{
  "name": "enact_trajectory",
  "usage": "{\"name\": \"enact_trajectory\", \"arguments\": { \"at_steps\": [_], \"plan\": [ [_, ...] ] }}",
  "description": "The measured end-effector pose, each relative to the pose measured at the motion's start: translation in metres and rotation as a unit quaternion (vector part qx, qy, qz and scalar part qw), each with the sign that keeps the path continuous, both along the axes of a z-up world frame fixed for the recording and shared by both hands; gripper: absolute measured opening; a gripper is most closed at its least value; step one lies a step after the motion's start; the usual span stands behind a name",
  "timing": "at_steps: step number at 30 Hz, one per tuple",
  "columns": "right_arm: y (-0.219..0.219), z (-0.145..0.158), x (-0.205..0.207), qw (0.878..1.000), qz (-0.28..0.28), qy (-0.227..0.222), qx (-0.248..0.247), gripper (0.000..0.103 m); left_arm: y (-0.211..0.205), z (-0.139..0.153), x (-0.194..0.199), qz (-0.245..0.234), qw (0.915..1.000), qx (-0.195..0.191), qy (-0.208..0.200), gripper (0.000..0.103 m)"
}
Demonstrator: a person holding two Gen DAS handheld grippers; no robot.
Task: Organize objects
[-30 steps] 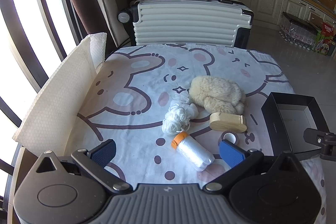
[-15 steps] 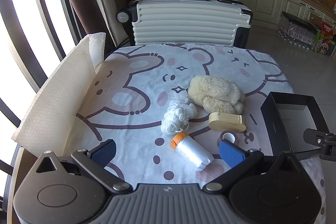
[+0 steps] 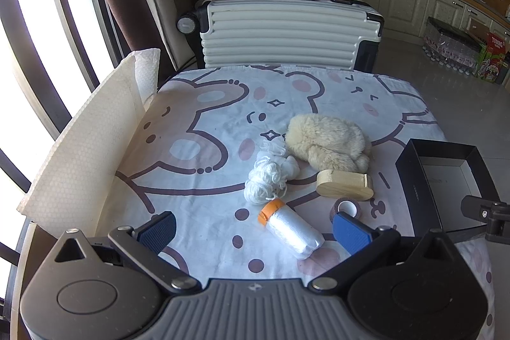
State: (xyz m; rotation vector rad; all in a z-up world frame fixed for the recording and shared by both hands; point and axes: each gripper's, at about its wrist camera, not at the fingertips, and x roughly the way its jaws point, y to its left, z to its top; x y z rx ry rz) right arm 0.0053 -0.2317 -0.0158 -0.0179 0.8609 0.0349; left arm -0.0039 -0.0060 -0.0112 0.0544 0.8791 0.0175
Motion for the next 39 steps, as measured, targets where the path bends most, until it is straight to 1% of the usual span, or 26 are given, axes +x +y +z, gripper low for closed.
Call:
{"name": "enact_trajectory", "arguments": {
  "at_steps": [19,25,29,32,35,39],
  "plan": [
    [-0.001,0.0,0.001,1.0,-0.001,0.001,0.0,0.103,0.001,0.001,0.001,-0.001,1.0,-0.001,0.0,0.103],
    [0.0,0.002,0.0,1.0,0.004,-0.008,0.002,0.103,-0.001,0.01,0.001,-0.008,0.9998,-0.001,-0.016,0.103],
    [0.005,0.01,0.001,1.0,0.013,-0.018,-0.005,0.103,-0.003,0.018,0.002,-0.014,0.9996,0.004,-0.026,0.103],
    [0.009,0.021,0.003,0.999,0.025,-0.026,0.001,0.103,-0.003,0.028,0.006,-0.015,0.9993,0.004,-0.035,0.103],
    [0.012,0.032,0.009,0.999,0.027,-0.032,0.011,0.103,-0.005,0.039,0.011,-0.019,0.9987,0.009,-0.046,0.103],
    [0.017,0.046,0.018,0.999,0.03,-0.041,0.013,0.103,-0.006,0.053,0.02,-0.021,0.9981,0.016,-0.056,0.103]
  ]
}}
